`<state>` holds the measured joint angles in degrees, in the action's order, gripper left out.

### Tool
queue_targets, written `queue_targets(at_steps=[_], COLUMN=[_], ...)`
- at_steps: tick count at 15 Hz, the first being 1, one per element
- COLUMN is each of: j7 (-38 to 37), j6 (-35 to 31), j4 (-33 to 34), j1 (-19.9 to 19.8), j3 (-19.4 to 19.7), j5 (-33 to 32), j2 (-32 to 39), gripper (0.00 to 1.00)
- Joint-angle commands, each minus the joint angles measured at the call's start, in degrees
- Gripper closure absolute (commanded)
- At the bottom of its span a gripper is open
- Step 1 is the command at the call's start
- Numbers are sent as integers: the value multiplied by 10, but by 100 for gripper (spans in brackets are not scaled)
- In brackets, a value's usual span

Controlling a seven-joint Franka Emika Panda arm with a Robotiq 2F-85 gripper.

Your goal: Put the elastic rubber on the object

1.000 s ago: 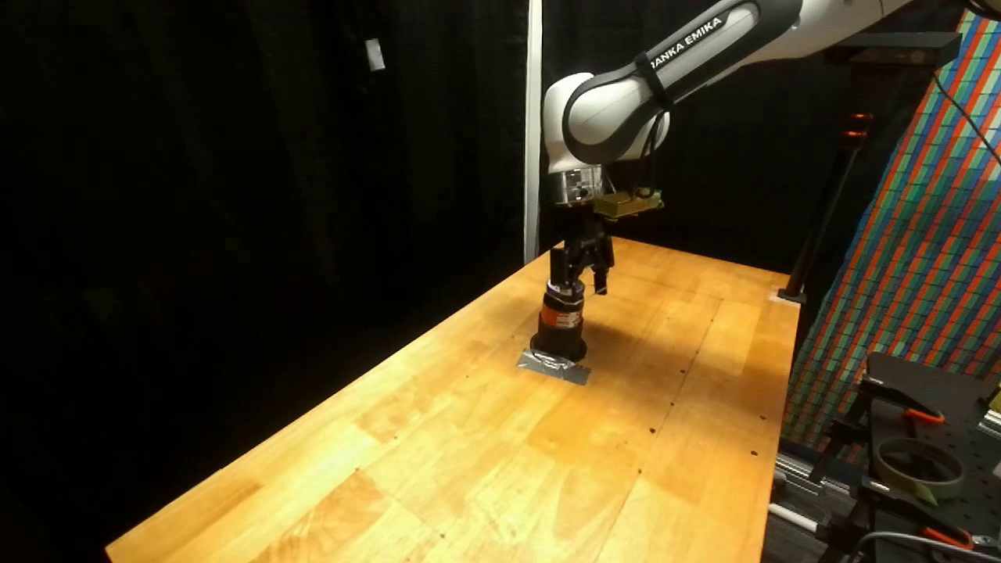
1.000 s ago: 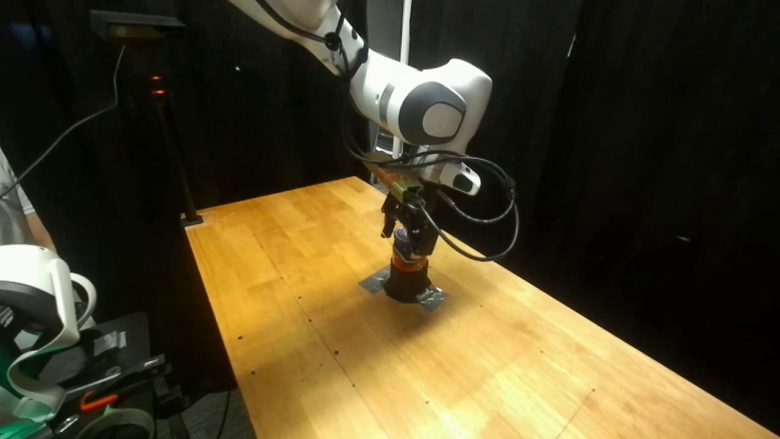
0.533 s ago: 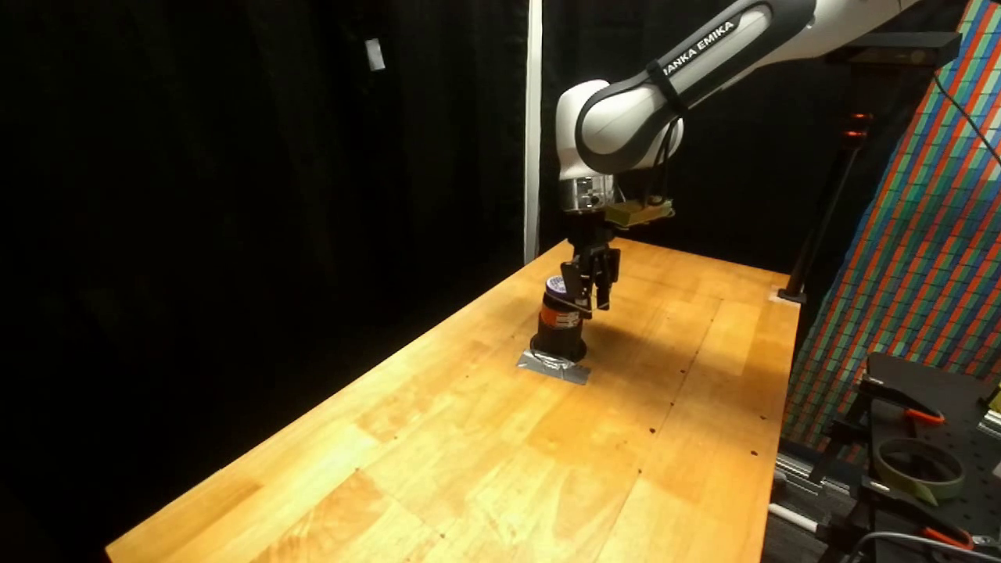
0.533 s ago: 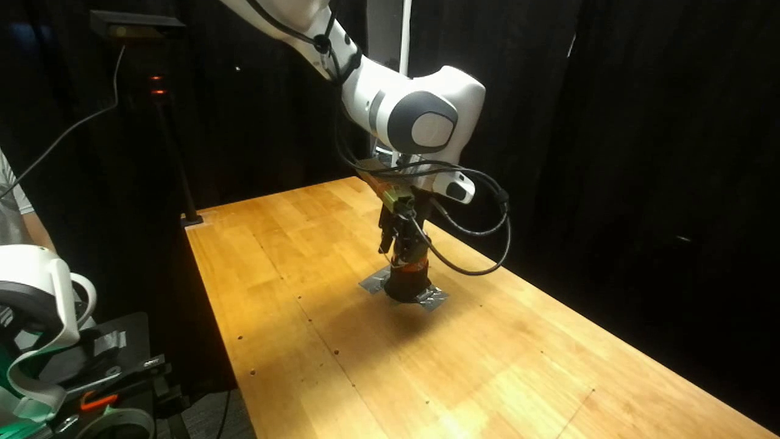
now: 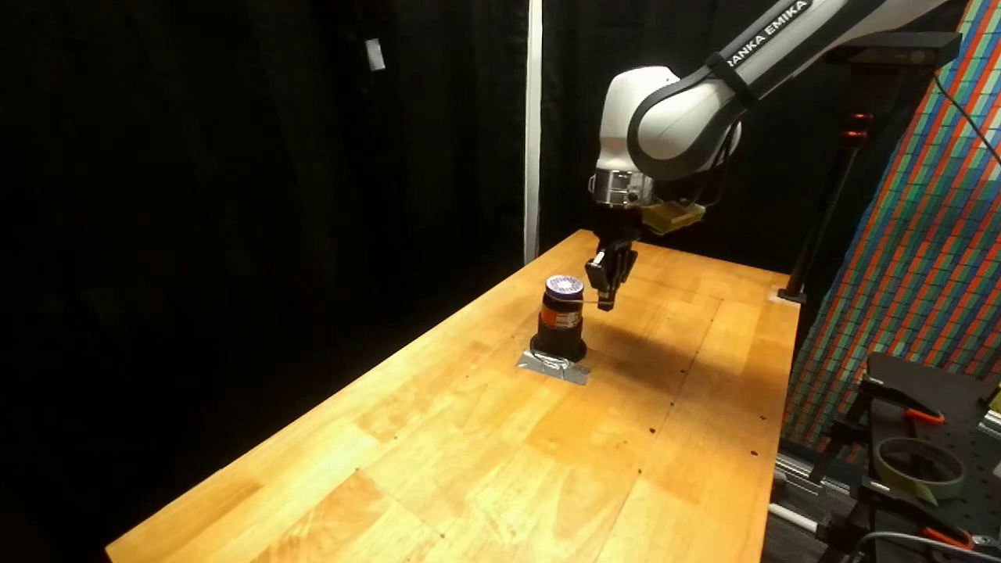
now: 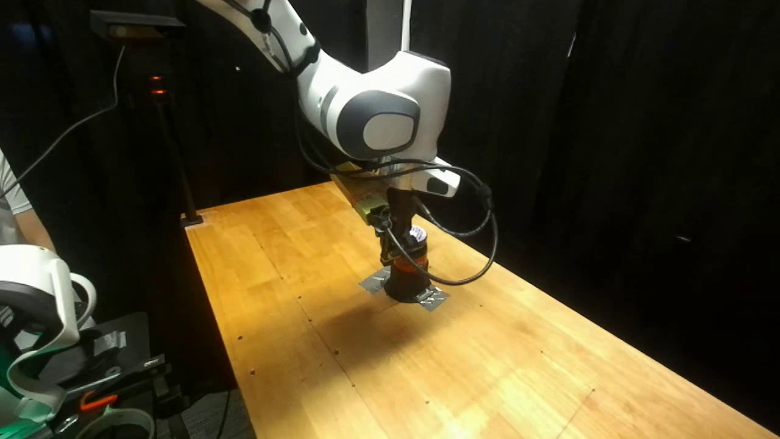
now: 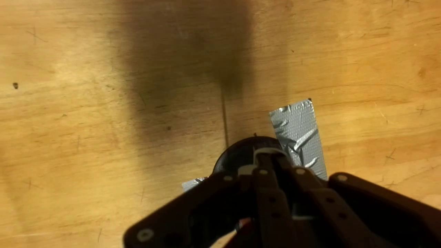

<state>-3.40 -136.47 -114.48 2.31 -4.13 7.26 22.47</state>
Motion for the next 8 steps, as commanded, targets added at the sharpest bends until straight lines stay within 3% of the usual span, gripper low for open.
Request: queue_targets(at_steps=[1, 4, 8], j7=[39, 78, 171], j6=[-113, -221, -412], j4=[-108, -169, -236], j1=[-11, -21, -58], j3=[-15, -36, -110], j5=[40, 87, 201], j2=[-66, -88, -96], gripper=[89, 87, 87])
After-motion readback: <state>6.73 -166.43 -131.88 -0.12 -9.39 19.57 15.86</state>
